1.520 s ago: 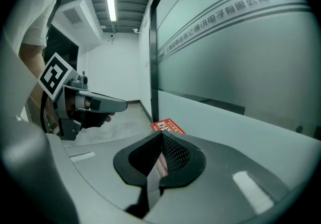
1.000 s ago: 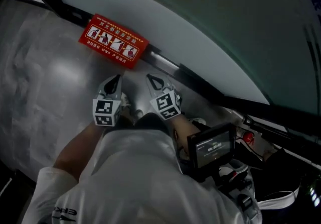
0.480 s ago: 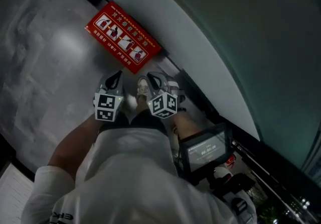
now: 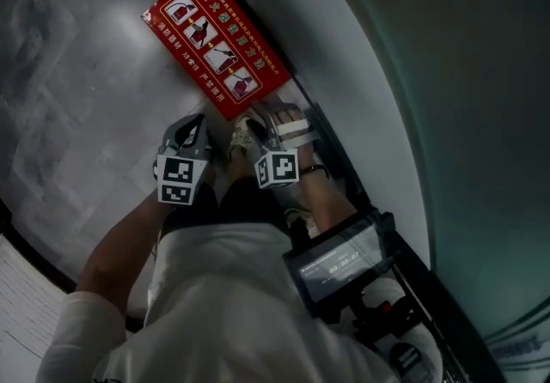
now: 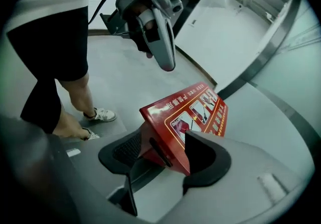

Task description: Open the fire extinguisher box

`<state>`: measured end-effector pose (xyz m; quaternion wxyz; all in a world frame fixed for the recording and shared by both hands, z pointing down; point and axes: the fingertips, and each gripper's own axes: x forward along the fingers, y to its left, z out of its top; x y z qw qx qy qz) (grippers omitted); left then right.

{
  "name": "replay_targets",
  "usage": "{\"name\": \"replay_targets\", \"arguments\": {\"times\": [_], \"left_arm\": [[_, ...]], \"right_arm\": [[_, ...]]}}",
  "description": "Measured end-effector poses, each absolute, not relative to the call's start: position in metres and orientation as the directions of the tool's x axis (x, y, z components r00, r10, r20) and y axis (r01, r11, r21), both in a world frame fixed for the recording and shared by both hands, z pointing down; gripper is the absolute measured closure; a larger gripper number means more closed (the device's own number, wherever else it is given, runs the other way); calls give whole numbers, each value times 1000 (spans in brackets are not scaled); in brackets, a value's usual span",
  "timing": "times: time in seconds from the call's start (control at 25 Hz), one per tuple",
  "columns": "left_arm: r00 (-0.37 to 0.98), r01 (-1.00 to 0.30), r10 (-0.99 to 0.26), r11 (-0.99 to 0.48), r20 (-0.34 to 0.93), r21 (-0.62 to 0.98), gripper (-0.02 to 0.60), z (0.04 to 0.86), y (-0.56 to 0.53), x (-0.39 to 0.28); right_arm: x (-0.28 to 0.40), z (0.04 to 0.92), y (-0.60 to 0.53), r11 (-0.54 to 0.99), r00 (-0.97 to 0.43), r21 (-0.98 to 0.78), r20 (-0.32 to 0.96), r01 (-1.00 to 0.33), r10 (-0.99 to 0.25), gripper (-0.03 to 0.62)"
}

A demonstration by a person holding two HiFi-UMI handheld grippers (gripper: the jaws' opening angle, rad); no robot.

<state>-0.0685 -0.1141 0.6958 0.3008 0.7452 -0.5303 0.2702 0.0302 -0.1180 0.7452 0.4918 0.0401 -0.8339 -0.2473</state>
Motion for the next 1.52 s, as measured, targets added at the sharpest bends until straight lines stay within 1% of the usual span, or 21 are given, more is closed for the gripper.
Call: {"name": "replay_targets", "arguments": {"times": [0.08,0.16,0.4,0.44,0.52,0.68,0.96,1.16,1.52], "left_arm": [[275,-959,-620,-237,735,158,578,707,-112,-71],[259,-964,-616,-212,744,159,578,715,-108,-71],[233,-972,-603,-171,763,161,578,732,-91,-74],[231,-972,-602,-169,764,162,578,734,-91,-73],[229,-973,-601,-166,766,161,578,735,-89,-71],[227,-973,-600,-162,767,162,578,731,-85,-69],[232,-971,-623,-193,747,141,578,725,-98,-73],[232,-971,-623,-199,747,136,578,723,-97,-79],[226,-971,-653,-213,723,111,578,697,-81,-79]], "right_arm": [[27,759,-117,856,-519,463,802,230,-295,296],[24,769,-116,837,-526,476,801,270,-286,284],[11,779,-122,794,-552,534,772,290,-317,286],[10,779,-125,789,-555,545,764,283,-329,292],[9,775,-127,785,-560,558,754,269,-344,354],[10,767,-120,795,-569,548,752,259,-333,376],[10,758,-122,809,-582,543,741,227,-335,389],[11,741,-119,821,-601,540,724,188,-339,418],[22,694,-110,833,-618,551,671,46,-410,467]]}}
